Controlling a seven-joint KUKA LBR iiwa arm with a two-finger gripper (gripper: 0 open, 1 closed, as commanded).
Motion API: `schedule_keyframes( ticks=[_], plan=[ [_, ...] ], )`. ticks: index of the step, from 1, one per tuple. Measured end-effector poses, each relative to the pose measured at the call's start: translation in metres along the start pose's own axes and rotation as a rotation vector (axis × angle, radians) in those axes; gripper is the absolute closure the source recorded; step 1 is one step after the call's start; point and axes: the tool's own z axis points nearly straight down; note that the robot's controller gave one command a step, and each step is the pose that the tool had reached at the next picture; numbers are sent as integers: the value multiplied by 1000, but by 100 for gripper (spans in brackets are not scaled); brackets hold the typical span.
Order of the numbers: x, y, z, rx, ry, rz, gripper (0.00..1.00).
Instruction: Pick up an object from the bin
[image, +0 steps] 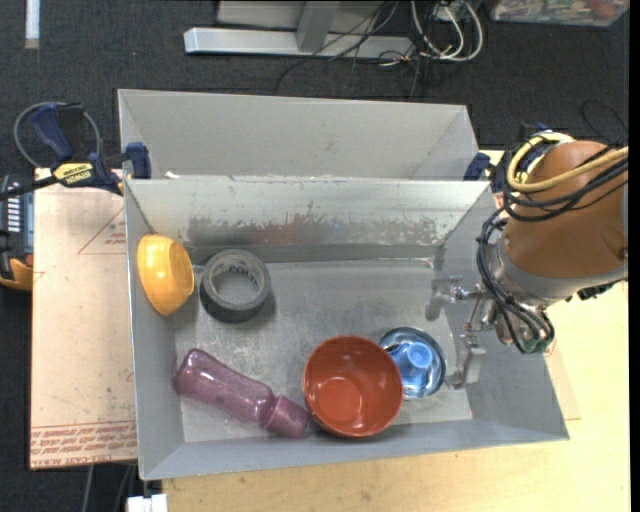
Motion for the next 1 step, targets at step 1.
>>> schedule_keyframes(
  ticks=[1],
  plan=[
    [0, 8, 17, 2, -5, -29, 0]
  ],
)
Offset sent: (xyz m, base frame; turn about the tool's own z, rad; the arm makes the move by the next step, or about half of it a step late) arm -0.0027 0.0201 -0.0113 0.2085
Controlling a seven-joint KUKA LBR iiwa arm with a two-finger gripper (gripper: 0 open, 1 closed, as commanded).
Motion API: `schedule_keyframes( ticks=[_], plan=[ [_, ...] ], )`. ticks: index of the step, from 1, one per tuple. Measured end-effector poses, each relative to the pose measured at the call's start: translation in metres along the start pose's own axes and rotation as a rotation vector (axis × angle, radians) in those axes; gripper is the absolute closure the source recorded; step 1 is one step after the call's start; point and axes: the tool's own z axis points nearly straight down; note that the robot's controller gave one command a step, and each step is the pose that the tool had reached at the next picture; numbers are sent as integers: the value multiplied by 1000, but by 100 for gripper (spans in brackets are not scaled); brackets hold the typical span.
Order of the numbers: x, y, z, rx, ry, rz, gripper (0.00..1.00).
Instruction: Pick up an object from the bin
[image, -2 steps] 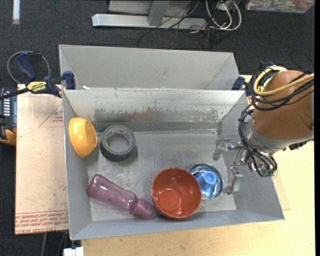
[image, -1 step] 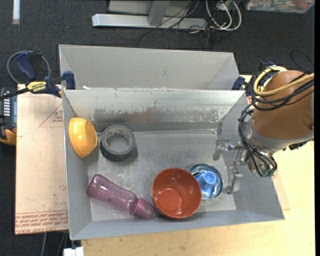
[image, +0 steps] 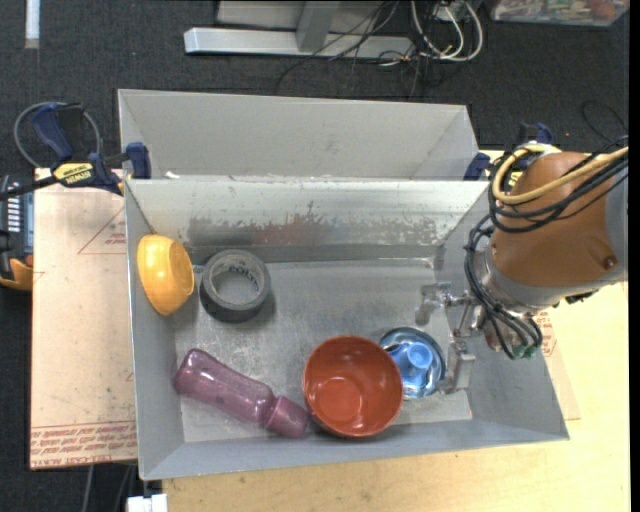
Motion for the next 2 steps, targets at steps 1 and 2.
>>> schedule_keyframes(
  ticks=[1, 2],
  plan=[
    [1, 11, 2, -1, -1, 183, 0],
    [-17, 40, 43, -4, 4, -201, 0]
  ],
)
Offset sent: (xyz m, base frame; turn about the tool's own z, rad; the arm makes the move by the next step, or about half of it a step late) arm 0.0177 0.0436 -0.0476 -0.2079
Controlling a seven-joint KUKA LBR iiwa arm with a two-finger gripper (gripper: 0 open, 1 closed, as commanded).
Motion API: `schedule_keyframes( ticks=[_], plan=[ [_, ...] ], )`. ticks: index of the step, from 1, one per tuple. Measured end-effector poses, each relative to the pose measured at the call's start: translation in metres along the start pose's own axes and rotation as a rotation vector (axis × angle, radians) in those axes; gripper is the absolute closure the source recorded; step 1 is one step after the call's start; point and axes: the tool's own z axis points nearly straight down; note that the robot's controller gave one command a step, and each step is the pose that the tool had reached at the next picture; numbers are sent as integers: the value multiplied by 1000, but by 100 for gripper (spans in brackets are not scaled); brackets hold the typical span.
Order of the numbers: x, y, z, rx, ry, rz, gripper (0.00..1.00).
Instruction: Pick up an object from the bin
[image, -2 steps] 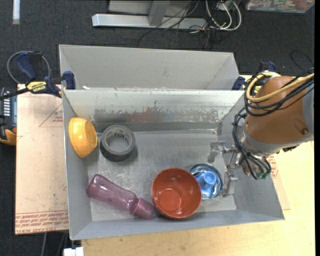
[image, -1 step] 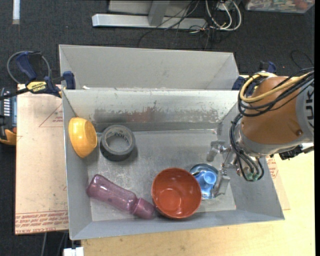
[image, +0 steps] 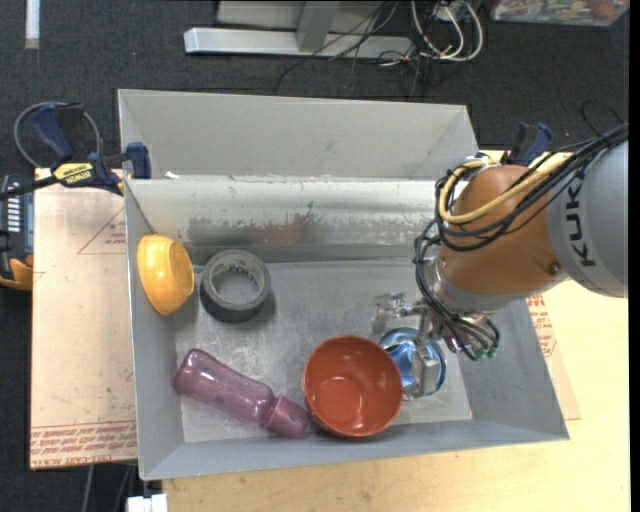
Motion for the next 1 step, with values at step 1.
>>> schedule_keyframes(
  ticks=[1],
  plan=[
    [8, 13, 17, 2, -7, 290, 0]
  ],
)
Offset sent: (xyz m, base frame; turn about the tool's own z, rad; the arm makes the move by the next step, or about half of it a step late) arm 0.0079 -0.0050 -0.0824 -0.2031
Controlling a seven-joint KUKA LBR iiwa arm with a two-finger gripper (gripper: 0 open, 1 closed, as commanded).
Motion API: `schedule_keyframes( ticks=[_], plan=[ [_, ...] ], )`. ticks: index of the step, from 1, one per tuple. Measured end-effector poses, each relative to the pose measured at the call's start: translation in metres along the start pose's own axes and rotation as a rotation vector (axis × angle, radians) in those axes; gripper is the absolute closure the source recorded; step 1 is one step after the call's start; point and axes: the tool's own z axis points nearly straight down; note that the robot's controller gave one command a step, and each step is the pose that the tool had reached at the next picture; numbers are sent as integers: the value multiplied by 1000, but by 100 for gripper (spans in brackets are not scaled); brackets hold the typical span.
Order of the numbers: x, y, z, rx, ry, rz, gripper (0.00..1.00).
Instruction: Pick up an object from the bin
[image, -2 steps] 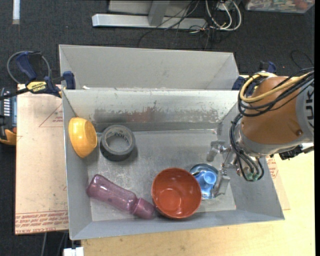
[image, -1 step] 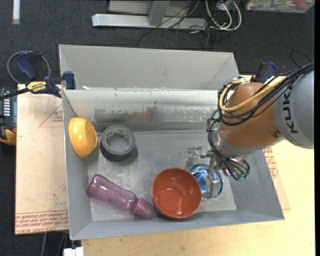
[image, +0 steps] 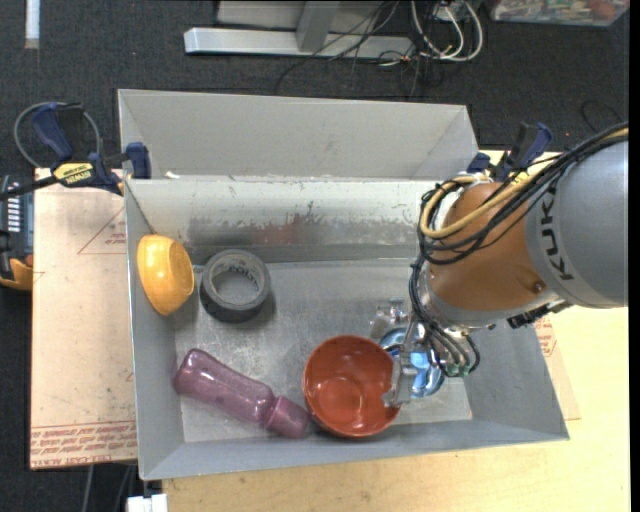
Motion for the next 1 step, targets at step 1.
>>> schedule_keyframes(
  ticks=[1],
  plan=[
    [-17, -10, 54, -4, -2, -470, 0]
  ],
)
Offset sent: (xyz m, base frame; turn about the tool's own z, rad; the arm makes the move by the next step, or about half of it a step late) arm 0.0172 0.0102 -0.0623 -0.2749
